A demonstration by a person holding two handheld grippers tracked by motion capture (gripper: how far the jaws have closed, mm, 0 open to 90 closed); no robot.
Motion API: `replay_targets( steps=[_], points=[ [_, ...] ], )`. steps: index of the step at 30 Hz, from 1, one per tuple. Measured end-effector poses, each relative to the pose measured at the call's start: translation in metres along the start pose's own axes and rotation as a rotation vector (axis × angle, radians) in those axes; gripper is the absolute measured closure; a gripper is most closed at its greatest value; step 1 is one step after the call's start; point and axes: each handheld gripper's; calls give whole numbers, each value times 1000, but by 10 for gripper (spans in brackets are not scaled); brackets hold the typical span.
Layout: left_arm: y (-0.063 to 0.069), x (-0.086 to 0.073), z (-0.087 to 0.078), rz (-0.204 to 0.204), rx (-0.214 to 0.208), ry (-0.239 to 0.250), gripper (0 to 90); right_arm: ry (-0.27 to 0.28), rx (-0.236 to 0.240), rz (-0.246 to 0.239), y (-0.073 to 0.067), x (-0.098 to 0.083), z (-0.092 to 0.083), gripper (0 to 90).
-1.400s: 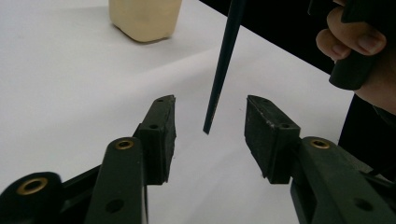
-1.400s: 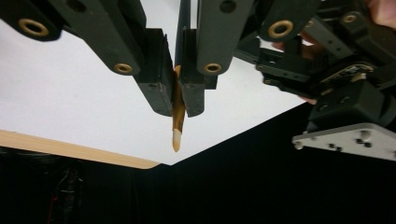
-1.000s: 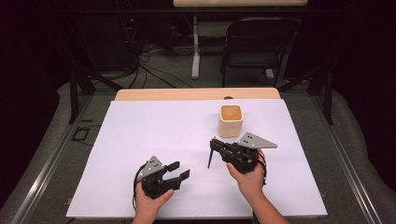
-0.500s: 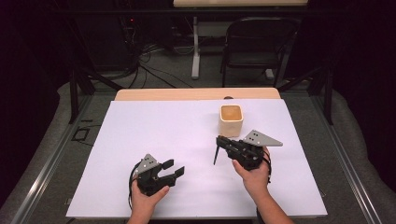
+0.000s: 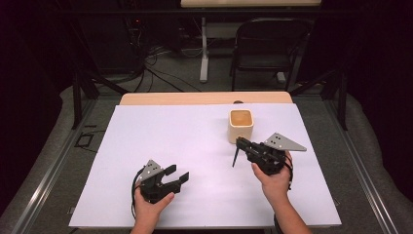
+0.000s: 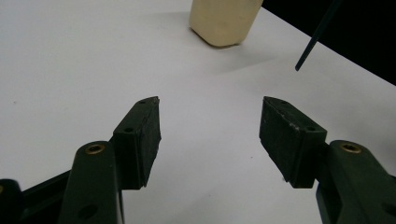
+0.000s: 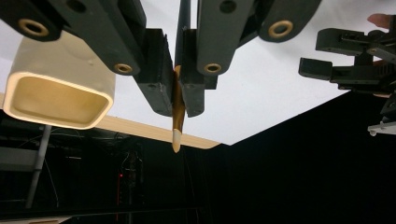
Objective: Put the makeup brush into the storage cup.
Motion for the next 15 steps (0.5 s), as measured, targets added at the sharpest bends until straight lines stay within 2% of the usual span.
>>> replay_targets(
  steps=[6,10,15],
  points=[
    [-3,0,1,21,45,6,379,1,-8,-13,2,1,-3,839],
    [-4,0,1,40,60,8,374,2,-21,-12,5,1,-6,838],
    [-8,0,2,35,70,-9,351,14,-46,-15,11,2,-11,838]
  ],
)
Point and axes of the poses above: each handheld gripper's, and its own axes: z roughly forward along the jaws, x roughly out of its top, y roughly to its right, and after that the axes turned 9 degrees about -z, right-handed
